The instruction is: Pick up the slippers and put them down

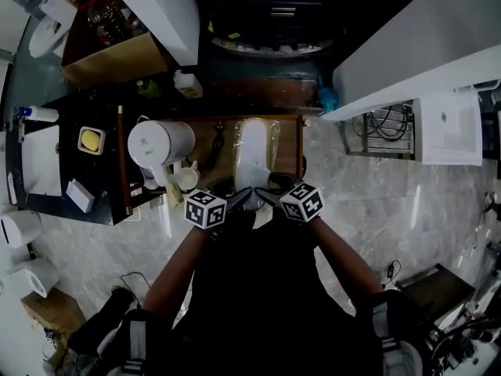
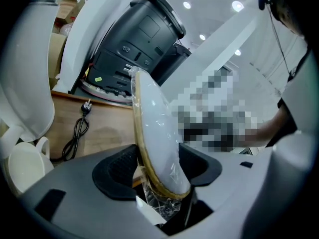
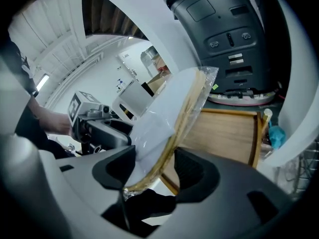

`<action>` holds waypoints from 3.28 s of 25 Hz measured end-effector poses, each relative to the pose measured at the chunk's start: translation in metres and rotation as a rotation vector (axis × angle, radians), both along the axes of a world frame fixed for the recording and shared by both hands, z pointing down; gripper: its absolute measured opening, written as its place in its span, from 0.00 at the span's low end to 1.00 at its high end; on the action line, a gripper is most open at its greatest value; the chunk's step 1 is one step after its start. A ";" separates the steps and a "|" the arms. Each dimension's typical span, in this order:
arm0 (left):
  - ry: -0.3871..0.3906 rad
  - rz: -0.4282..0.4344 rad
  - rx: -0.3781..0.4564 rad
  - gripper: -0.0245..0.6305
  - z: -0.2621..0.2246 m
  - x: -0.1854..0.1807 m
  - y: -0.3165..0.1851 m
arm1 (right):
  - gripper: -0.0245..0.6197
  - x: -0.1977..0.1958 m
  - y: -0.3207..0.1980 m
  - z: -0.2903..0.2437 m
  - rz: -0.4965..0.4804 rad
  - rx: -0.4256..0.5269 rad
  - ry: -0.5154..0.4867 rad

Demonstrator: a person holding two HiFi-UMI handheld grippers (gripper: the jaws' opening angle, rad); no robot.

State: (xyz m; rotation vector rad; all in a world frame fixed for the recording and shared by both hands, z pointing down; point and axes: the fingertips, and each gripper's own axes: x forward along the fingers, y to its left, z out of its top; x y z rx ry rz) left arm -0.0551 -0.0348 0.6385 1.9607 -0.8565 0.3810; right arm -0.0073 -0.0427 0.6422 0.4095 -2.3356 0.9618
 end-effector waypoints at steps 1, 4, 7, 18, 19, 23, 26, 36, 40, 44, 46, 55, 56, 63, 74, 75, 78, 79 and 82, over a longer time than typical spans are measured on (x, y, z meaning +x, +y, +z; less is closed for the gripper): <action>-0.005 0.000 -0.007 0.44 0.005 0.001 -0.001 | 0.42 0.000 -0.002 0.004 0.000 -0.006 0.001; -0.023 -0.005 -0.033 0.44 0.022 0.001 -0.004 | 0.42 0.000 -0.006 0.018 0.001 -0.040 0.005; -0.034 -0.025 -0.062 0.44 0.038 0.001 -0.007 | 0.42 0.000 -0.008 0.031 0.001 -0.073 0.011; -0.053 -0.070 -0.122 0.44 0.079 0.003 -0.015 | 0.42 0.002 -0.017 0.073 -0.019 -0.138 0.023; -0.057 -0.076 -0.129 0.44 0.084 0.002 -0.015 | 0.42 0.001 -0.017 0.079 -0.019 -0.143 0.025; -0.074 -0.080 -0.156 0.44 0.100 0.003 -0.013 | 0.42 0.001 -0.011 0.099 -0.024 -0.153 0.048; -0.082 -0.082 -0.170 0.44 0.109 0.003 -0.012 | 0.42 0.002 -0.010 0.107 -0.021 -0.153 0.055; -0.071 -0.109 -0.211 0.44 0.133 0.000 -0.018 | 0.42 0.001 -0.018 0.122 -0.004 -0.158 0.065; -0.072 -0.124 -0.225 0.44 0.138 -0.002 -0.016 | 0.42 0.001 -0.017 0.125 0.018 -0.152 0.073; -0.081 -0.127 -0.223 0.44 0.139 -0.005 -0.016 | 0.42 0.003 -0.018 0.127 0.030 -0.148 0.088; -0.079 -0.129 -0.219 0.44 0.138 -0.007 -0.017 | 0.43 0.007 -0.019 0.127 0.051 -0.150 0.088; -0.071 -0.113 -0.196 0.44 0.127 -0.010 -0.015 | 0.43 0.018 -0.017 0.115 0.117 -0.123 0.093; -0.072 -0.118 -0.195 0.44 0.125 -0.012 -0.015 | 0.43 0.020 -0.018 0.113 0.119 -0.115 0.098; -0.097 -0.153 -0.138 0.44 0.097 -0.025 -0.016 | 0.43 0.032 -0.021 0.083 0.135 -0.081 0.063; -0.012 -0.158 0.005 0.40 0.020 -0.024 -0.006 | 0.06 0.032 0.003 0.020 0.060 0.004 -0.012; 0.003 -0.165 0.022 0.36 0.010 -0.023 -0.006 | 0.05 0.031 0.006 0.014 0.051 0.016 -0.017; 0.026 -0.160 0.089 0.21 -0.014 -0.021 -0.008 | 0.05 0.027 0.011 -0.003 0.034 0.042 -0.039; 0.036 -0.157 0.107 0.16 -0.021 -0.020 -0.007 | 0.05 0.025 0.013 -0.008 0.030 0.050 -0.047; 0.070 -0.144 0.140 0.08 -0.037 -0.017 -0.002 | 0.05 0.019 0.020 -0.022 0.015 0.075 -0.078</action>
